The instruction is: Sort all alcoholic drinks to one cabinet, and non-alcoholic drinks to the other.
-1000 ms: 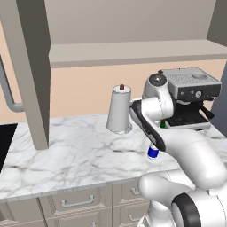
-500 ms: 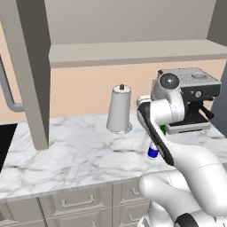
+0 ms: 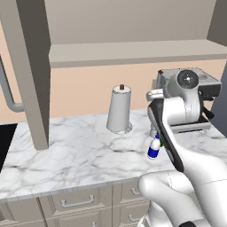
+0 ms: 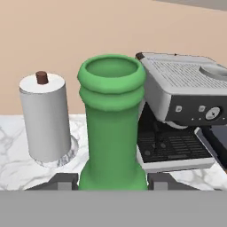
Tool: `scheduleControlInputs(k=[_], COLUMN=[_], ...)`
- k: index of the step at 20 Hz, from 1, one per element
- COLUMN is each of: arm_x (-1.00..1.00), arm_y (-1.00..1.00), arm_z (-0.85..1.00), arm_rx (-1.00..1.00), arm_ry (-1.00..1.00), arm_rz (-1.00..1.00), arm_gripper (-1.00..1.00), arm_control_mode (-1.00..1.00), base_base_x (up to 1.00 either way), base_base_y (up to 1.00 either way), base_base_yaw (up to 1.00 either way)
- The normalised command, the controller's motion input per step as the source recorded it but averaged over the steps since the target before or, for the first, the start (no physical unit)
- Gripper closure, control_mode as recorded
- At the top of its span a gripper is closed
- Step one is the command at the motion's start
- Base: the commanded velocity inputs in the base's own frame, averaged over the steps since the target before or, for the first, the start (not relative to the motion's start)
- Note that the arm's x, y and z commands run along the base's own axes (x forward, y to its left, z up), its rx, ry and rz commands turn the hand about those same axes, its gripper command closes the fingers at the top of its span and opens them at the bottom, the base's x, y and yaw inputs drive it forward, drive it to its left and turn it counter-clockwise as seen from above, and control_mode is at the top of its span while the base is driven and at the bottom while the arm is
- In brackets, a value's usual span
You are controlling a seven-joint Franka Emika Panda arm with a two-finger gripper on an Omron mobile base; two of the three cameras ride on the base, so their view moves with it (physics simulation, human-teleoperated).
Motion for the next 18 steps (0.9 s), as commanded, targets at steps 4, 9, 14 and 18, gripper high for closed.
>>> scheduleControlInputs(k=[4, 9, 14, 18], arm_x=[-0.19, -0.17, -0.16, -0.07], arm_y=[-0.23, -0.2, -0.18, -0.23], arm_z=[0.43, 0.43, 0.46, 0.35], arm_rx=[0.0, 0.0, 0.01, 0.0], arm_ry=[-0.06, -0.02, -0.01, -0.05], arm_rz=[0.0, 0.0, 0.0, 0.0], arm_gripper=[1.0, 1.0, 1.0, 1.0], arm_control_mode=[-1.0, -1.0, -1.0, -1.0], base_base_x=[0.0, 0.0, 0.0, 0.0], base_base_y=[0.0, 0.0, 0.0, 0.0], base_base_yaw=[0.0, 0.0, 0.0, 0.0])
